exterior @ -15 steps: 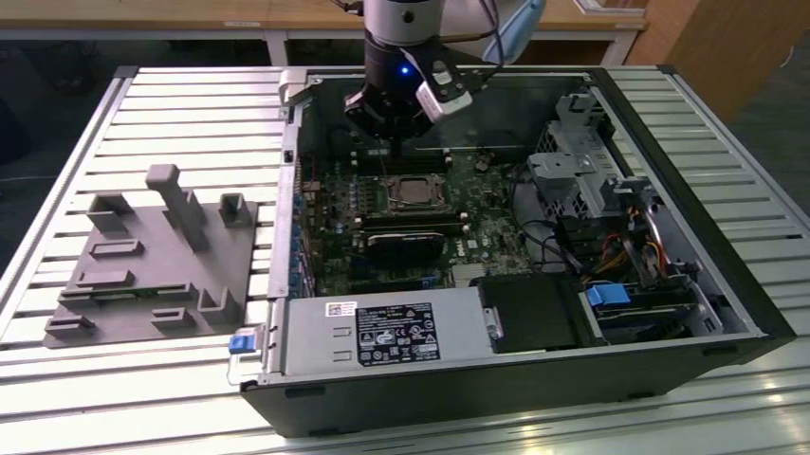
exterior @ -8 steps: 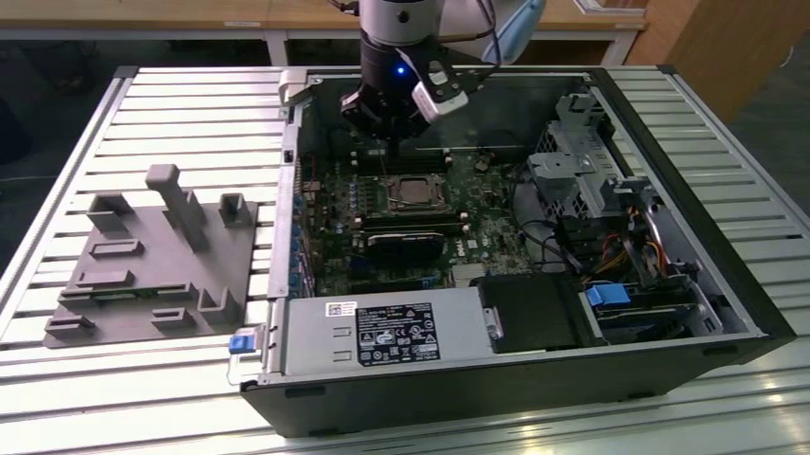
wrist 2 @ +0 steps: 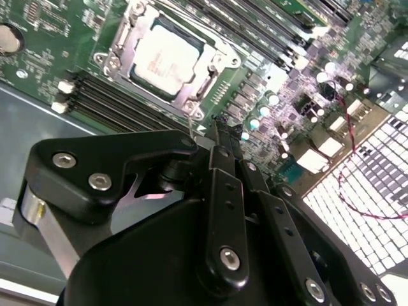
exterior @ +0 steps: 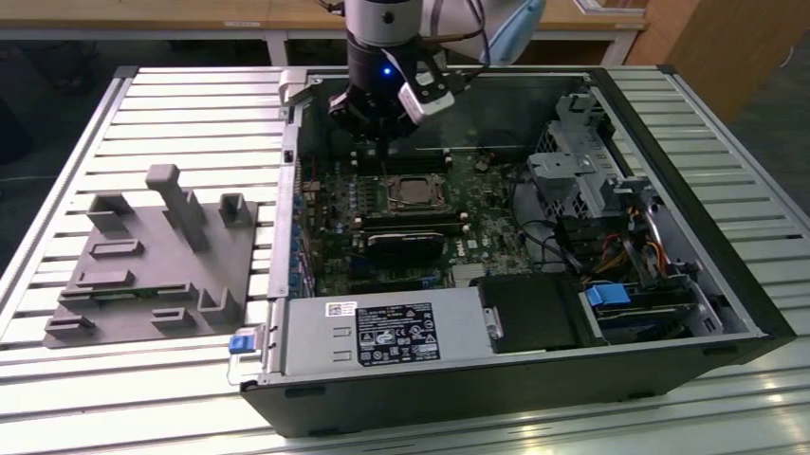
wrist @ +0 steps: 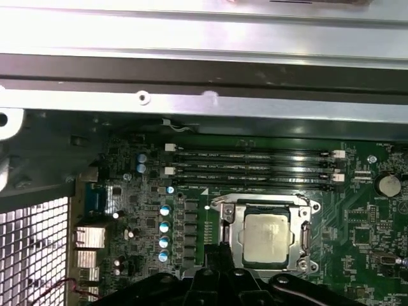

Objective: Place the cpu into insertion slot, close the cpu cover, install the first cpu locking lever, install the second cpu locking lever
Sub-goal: 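Install the first cpu locking lever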

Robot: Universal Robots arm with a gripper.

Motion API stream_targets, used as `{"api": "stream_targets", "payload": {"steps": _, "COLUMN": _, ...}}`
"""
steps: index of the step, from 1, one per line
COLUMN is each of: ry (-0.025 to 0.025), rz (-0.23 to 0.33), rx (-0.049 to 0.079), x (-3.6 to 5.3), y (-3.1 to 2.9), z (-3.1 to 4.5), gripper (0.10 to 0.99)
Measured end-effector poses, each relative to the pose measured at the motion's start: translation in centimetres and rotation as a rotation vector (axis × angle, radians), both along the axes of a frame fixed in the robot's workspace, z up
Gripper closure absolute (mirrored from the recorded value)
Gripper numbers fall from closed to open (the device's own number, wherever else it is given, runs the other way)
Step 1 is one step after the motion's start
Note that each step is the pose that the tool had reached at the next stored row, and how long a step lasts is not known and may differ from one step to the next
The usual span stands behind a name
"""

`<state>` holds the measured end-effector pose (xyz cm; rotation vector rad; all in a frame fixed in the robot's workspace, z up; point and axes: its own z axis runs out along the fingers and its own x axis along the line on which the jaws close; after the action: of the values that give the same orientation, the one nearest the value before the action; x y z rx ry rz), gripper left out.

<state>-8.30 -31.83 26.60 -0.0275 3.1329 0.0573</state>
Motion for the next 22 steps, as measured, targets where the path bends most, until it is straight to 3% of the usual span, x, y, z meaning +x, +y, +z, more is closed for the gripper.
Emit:
{"api": "stream_targets", "payload": {"steps": 8, "ry": -0.0024, "rz": 0.000, "rx": 0.000, "x": -0.93, "y": 0.62, "z": -0.45, "gripper": 0.969}}
{"api": "stream_targets", "payload": {"steps": 14, "ry": -0.0024, "rz": 0.000, "rx": 0.000, "x": -1.45, "y": 1.58, "z": -0.75, "gripper": 0.969}}
{"api": "stream_targets", "payload": {"steps": 22, "ry": -0.0025, "rz": 0.000, "rx": 0.000, "x": -1.41, "y": 2.71, "z": -0.97, "gripper": 0.969}}
